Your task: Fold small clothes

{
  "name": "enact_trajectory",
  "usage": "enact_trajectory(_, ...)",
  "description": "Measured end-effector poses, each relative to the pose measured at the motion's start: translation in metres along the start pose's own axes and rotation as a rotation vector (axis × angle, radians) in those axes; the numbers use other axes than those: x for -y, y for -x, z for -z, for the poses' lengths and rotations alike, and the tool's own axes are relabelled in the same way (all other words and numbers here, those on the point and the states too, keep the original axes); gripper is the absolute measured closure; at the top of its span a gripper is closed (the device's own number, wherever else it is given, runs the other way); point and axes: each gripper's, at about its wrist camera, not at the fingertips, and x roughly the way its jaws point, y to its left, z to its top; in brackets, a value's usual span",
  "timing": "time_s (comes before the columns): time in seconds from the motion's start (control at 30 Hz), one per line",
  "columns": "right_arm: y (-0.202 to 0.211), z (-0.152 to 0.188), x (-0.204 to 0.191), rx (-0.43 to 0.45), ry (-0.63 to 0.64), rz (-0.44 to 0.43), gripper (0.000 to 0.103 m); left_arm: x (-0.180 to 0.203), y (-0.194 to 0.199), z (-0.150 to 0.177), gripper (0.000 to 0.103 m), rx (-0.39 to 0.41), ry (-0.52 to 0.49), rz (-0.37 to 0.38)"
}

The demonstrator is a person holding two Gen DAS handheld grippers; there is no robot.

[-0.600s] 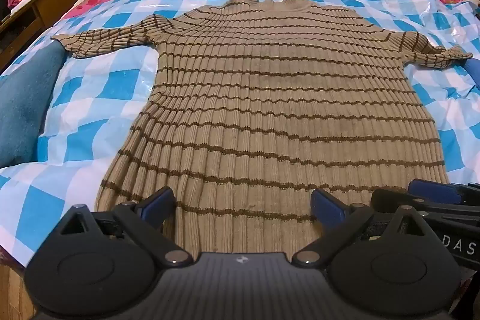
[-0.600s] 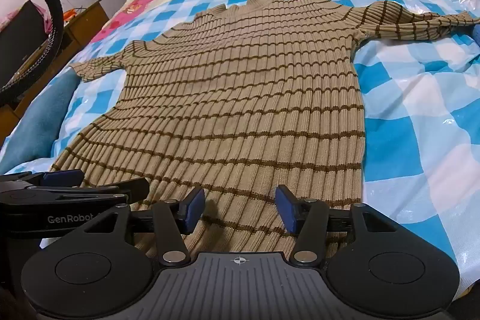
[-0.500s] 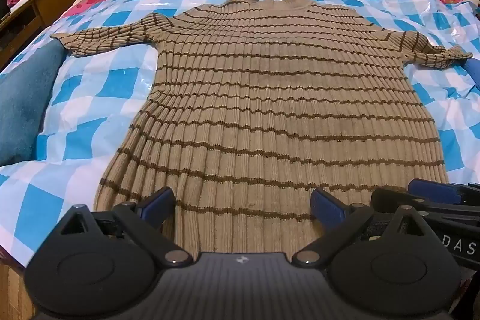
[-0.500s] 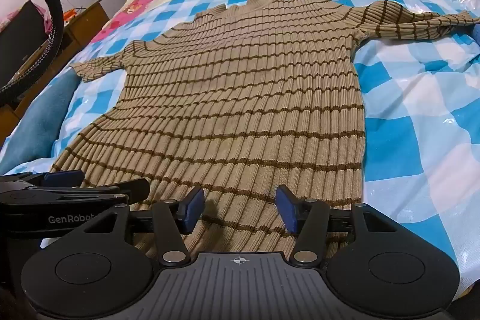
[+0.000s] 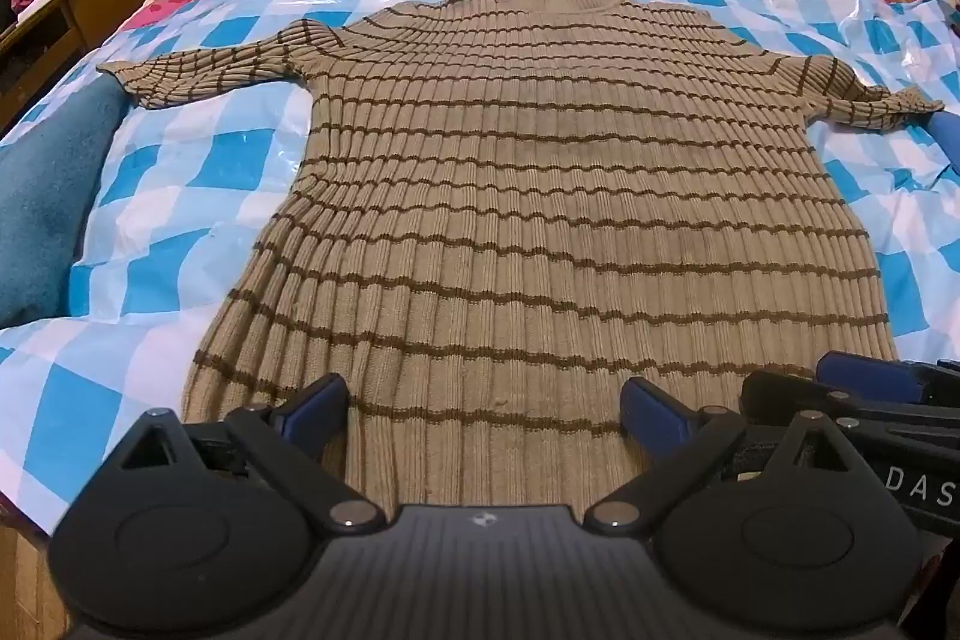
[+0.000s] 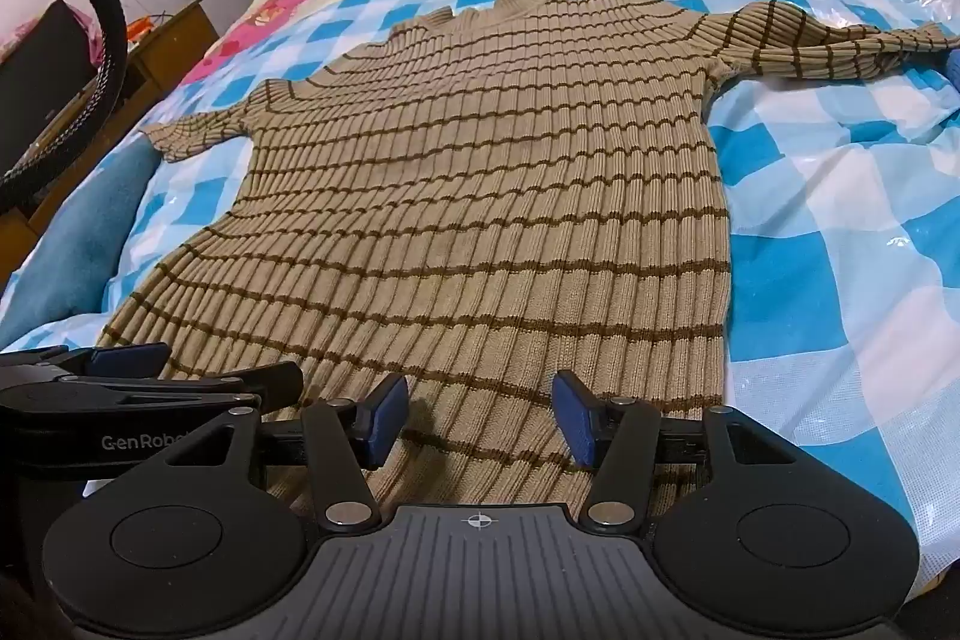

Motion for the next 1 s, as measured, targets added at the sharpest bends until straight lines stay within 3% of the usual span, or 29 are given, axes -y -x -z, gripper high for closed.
enact_trajectory(1.0, 0.009, 0.001, -0.004, 0.014, 0.0, 0.013, 0.048, -0.003, 0.008, 0.0, 0.001, 0.018, 0.008, 0.009)
